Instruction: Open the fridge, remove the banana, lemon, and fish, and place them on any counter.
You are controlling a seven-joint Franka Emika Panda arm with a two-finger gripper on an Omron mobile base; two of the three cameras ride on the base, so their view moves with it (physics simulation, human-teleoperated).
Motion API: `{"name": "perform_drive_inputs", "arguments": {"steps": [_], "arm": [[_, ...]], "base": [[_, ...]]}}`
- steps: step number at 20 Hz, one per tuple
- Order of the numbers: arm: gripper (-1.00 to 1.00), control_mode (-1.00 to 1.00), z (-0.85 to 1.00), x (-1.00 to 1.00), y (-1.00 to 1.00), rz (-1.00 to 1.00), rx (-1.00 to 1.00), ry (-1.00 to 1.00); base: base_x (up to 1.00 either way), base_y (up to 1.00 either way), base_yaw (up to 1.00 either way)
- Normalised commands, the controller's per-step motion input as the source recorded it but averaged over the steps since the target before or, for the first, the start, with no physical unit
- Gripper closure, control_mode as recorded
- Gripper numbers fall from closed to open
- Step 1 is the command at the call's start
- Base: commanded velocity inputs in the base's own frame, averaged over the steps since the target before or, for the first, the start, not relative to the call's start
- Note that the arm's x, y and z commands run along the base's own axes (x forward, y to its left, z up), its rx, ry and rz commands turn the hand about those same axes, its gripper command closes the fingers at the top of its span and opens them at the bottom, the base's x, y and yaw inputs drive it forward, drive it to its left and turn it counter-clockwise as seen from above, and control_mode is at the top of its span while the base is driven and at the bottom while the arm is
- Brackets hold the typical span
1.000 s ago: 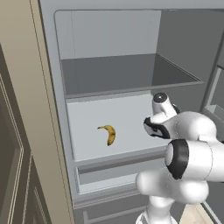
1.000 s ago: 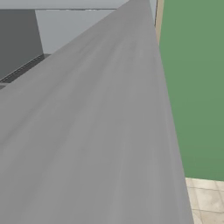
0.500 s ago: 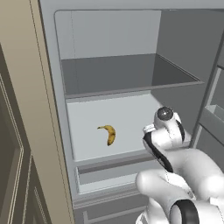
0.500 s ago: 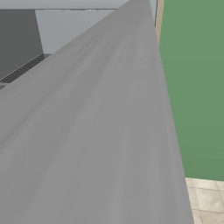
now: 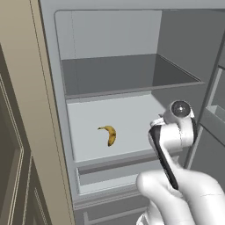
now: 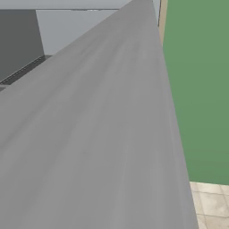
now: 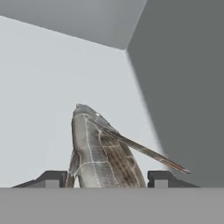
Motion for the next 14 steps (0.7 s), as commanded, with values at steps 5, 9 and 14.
{"name": "perform_drive_inputs", "arguments": {"steps": [5, 9, 14], "arm": [[1.00, -1.00, 0.43, -0.73, 0.11, 0.09, 0.00, 0.02], [1.00, -1.00, 0.68, -0.37, 0.23, 0.10, 0.00, 0.02], [1.00, -1.00, 0.74, -0.02, 0.21, 0.08, 0.00, 0.00]], "base": [[0.00, 0.00, 0.00], [0.00, 0.00, 0.00], [0.00, 0.00, 0.00]]}}
